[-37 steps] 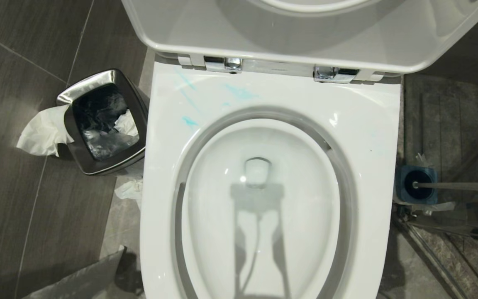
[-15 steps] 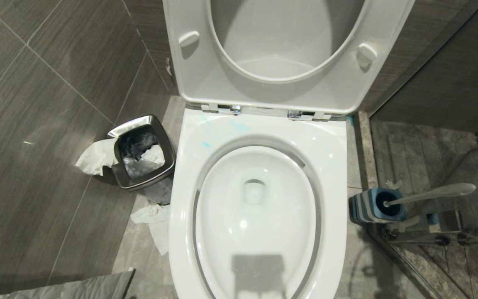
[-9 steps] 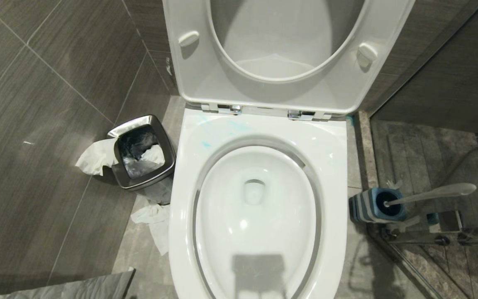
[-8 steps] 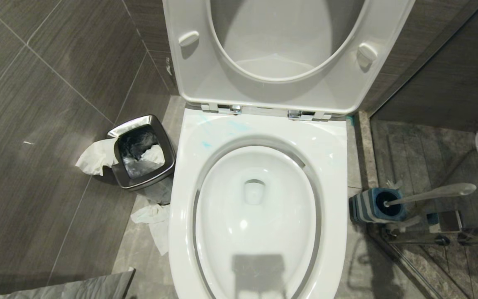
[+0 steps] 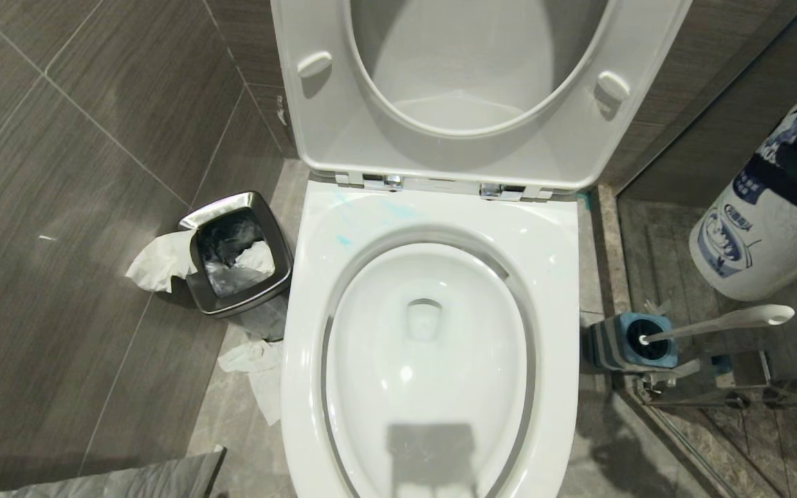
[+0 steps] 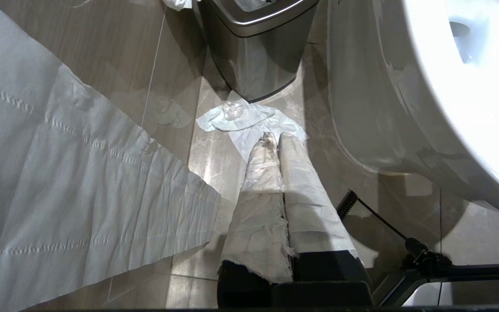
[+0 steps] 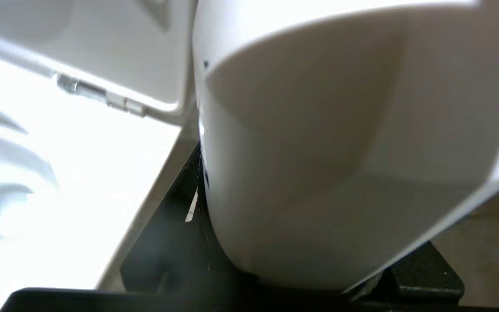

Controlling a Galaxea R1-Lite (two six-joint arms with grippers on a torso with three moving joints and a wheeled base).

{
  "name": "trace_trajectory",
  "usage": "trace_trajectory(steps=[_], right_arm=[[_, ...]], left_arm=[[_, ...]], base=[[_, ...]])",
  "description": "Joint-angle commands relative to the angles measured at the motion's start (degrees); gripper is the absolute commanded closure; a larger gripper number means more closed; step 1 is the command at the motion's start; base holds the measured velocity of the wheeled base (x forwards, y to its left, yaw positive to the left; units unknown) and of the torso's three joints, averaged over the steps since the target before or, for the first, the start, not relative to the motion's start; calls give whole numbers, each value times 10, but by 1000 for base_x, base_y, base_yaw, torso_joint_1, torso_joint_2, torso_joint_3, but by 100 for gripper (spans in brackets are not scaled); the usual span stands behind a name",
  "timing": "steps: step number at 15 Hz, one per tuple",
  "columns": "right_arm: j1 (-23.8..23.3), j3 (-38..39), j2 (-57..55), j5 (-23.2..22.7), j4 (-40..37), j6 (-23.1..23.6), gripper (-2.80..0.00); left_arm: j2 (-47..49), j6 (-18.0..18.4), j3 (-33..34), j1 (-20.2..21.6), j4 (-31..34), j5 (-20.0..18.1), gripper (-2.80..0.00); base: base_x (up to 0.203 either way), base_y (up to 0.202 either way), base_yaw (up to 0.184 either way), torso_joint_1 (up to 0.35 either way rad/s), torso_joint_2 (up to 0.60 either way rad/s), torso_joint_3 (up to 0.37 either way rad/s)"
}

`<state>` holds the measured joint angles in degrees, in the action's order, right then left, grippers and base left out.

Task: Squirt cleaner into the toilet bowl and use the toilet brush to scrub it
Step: Pour in the cleaning agent

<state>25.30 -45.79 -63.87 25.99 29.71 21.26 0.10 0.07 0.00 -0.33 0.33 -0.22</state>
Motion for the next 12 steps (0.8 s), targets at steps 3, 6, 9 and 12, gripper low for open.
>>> trace_trajectory(steps=[3,6,9,12], right_arm=[[72,-41,-73,17,0,85,0],[119,-90,-122,56,0,97,0],[135,-108,-138,78,-1,99,0],[152,-128,-152,105,-3,101,0]], left_arm=[[1,0,1,0,0,0,0],[1,1,1,1,0,0,0],[1,1,1,0,1,0,0],[1,1,1,0,1,0,0]], base=[[0,0,0,0,0,0],[0,0,0,0,0,0],[0,0,0,2,1,12],[0,0,0,7,0,144]])
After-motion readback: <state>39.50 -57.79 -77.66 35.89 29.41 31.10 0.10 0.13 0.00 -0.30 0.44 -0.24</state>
